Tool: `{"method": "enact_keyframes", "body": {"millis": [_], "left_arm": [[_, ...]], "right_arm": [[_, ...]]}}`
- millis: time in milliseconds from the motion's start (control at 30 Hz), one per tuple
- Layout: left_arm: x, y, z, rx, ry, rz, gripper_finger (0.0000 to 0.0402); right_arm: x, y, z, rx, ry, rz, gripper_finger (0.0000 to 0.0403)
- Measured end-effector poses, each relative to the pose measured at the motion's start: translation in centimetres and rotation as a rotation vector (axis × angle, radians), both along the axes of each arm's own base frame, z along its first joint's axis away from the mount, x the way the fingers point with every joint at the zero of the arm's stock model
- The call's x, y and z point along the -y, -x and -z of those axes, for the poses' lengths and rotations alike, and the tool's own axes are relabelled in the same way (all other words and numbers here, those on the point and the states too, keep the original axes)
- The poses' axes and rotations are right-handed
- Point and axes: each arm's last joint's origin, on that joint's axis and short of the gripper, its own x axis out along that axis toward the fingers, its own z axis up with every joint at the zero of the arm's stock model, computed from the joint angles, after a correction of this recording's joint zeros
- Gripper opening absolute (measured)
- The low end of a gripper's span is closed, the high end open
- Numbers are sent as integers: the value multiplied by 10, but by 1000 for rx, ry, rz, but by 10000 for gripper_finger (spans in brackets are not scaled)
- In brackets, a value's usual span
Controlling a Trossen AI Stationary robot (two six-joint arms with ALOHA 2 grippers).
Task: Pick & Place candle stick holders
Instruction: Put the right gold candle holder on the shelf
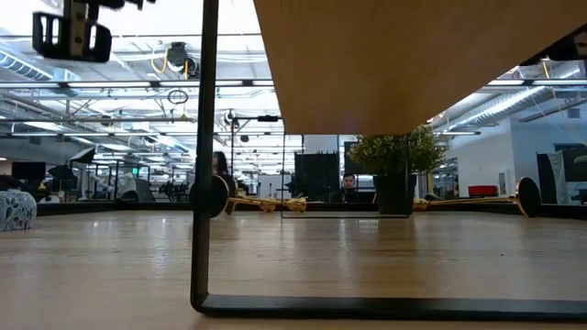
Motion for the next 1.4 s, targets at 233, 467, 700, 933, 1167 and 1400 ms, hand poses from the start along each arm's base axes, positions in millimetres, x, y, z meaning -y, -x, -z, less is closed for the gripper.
{"method": "enact_keyframes", "body": {"millis": [233, 467, 700, 933, 1167, 1400], "left_arm": [[-6, -1, 3, -36, -13, -24, 8], [-11, 0, -1, -20, -17, -30, 6], [-18, 7, -14, 38, -21, -70, 3], [-25, 9, -21, 87, -44, -169, 4], [-38, 3, -21, 90, -31, -250, 8], [-45, -3, -27, 149, 27, -299, 11]], "right_arm": [[0, -3, -11, 47, 3, 10, 0], [1, -3, -34, 74, 45, 3, 0], [5, -10, -67, 205, 115, -23, 0], [7, -24, -99, 487, 222, -90, 0], [26, -27, -137, 786, 319, -141, 0], [64, -8, -155, 823, 418, -164, 0]]}}
